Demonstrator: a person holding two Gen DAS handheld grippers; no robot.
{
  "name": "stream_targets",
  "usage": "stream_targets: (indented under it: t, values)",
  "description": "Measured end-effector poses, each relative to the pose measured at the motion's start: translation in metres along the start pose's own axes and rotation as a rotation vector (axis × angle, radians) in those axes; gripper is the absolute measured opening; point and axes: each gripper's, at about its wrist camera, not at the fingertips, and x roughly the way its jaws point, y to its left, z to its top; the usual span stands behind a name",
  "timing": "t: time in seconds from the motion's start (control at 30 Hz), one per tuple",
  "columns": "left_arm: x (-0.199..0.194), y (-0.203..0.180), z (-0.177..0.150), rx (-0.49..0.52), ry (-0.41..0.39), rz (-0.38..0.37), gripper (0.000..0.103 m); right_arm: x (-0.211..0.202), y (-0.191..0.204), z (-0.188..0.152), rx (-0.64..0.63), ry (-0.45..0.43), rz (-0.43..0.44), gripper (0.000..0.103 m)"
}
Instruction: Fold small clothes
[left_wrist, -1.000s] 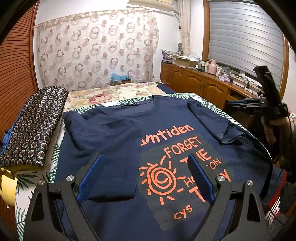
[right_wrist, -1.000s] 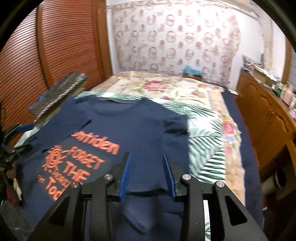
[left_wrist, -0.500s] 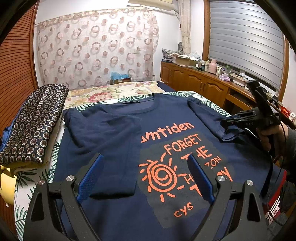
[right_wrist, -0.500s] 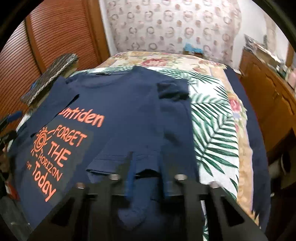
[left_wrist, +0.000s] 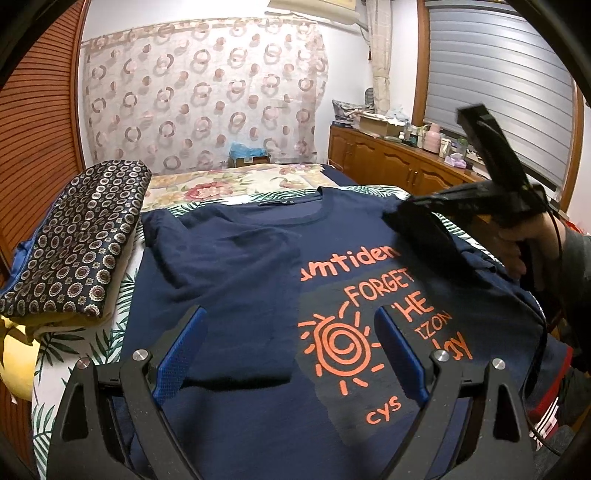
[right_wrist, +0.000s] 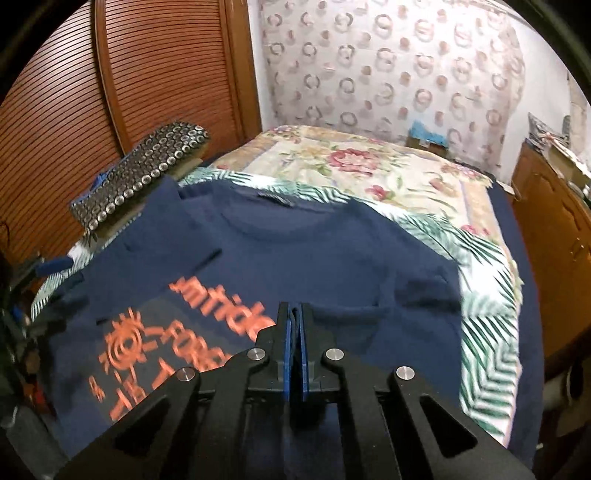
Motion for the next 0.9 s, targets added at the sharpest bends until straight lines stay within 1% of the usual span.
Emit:
stream_targets:
  t: [0.17, 0.23, 0.3, 0.33, 0.4, 0.47, 0.57, 0.73, 0.9]
  values:
    - [0.000, 0.003, -0.001, -0.007, 0.000, 0.005, 0.093, 0.022, 0.003, 0.019, 0.043, 0.004, -0.010, 0.004]
    - [0.001, 0.004, -0.002, -0.011, 0.001, 0.005, 0.093, 0.024, 0.003, 0.024, 0.062, 0.001, -0.025, 0.004]
    - [0.001, 0.005, -0.002, -0.011, 0.003, 0.005, 0.093, 0.023, 0.004, 0.025, 0.063, 0.000, -0.031, 0.016]
    - [0.001, 0.005, -0.002, -0.010, 0.003, 0.006, 0.093, 0.022, 0.005, 0.025, 0.059, -0.002, -0.036, 0.018]
    - [0.000, 0.005, -0.001, -0.012, 0.001, 0.004, 0.093, 0.015, 0.006, 0.022, 0.044, -0.020, -0.070, 0.026]
    - [-0.001, 0.003, 0.002, -0.018, -0.002, -0.004, 0.093, 0.003, 0.006, 0.012, 0.030, -0.030, -0.099, 0.026]
    - [-0.002, 0.001, 0.006, -0.018, -0.006, -0.012, 0.093, -0.013, 0.005, -0.003, 0.017, -0.024, -0.130, 0.026]
    - [-0.005, -0.004, 0.012, -0.004, -0.024, -0.011, 0.093, -0.035, 0.003, -0.042, 0.005, 0.020, -0.125, 0.026]
    - [-0.003, -0.010, 0.015, 0.005, -0.022, -0.022, 0.093, -0.040, 0.002, -0.071, 0.024, 0.061, -0.113, 0.026]
